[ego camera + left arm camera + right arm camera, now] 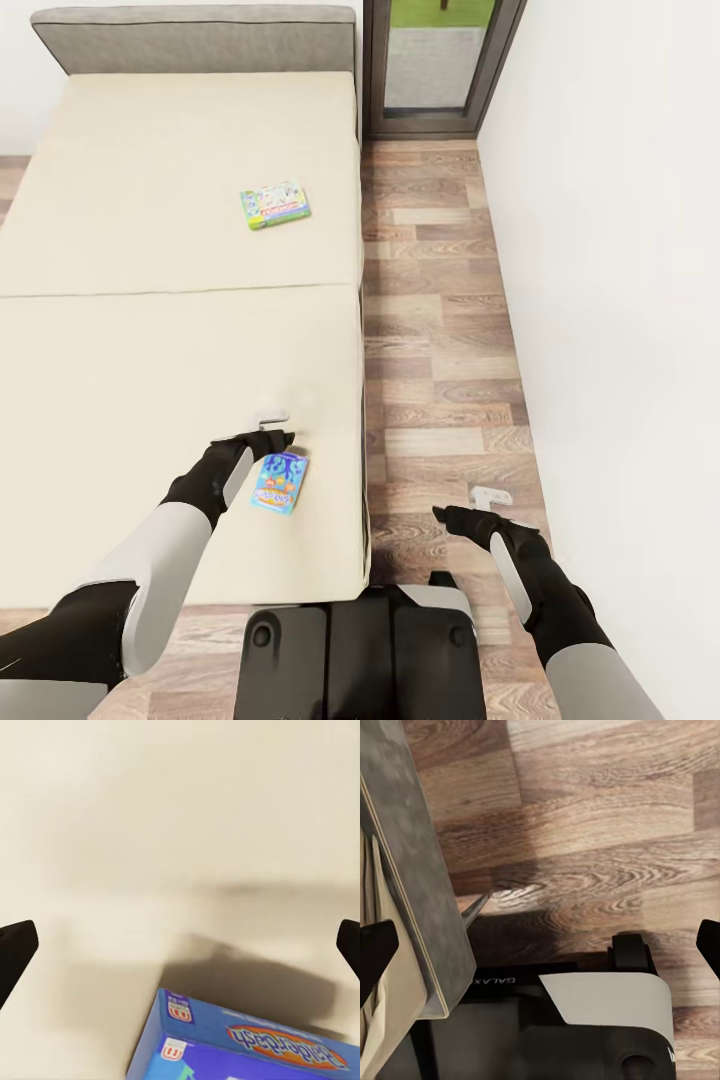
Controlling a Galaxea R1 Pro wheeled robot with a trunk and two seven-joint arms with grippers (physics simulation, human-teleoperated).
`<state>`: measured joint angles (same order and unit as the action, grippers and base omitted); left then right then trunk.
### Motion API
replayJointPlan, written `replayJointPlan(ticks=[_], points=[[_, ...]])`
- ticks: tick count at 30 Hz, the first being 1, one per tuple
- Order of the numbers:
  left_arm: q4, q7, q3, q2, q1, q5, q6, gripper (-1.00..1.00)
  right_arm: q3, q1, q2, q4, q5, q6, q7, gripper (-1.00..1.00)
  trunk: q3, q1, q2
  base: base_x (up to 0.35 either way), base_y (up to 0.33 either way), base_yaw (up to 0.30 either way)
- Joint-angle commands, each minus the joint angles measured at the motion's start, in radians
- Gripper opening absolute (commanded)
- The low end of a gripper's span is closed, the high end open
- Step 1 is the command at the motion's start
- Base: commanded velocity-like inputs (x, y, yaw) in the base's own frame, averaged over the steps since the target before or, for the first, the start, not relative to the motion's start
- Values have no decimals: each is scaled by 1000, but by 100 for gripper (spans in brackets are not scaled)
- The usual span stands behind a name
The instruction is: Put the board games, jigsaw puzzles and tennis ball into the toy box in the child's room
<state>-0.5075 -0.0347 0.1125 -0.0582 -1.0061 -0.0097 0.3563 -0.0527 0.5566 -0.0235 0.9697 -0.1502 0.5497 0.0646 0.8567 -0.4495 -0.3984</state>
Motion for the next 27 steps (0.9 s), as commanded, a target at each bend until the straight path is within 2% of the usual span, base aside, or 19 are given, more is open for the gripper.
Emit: replayJointPlan(ticks=[1,27], points=[[-2,-4,7,-1,0,-1,6,100,-4,0,-1,1,-2,6,4,100,2,-1,-2,0,0,0],[-2,-10,7,0,1,-1,6,100,-4,0,-1,1,-2,5,4,100,8,-1,-2,-11,-2,0]])
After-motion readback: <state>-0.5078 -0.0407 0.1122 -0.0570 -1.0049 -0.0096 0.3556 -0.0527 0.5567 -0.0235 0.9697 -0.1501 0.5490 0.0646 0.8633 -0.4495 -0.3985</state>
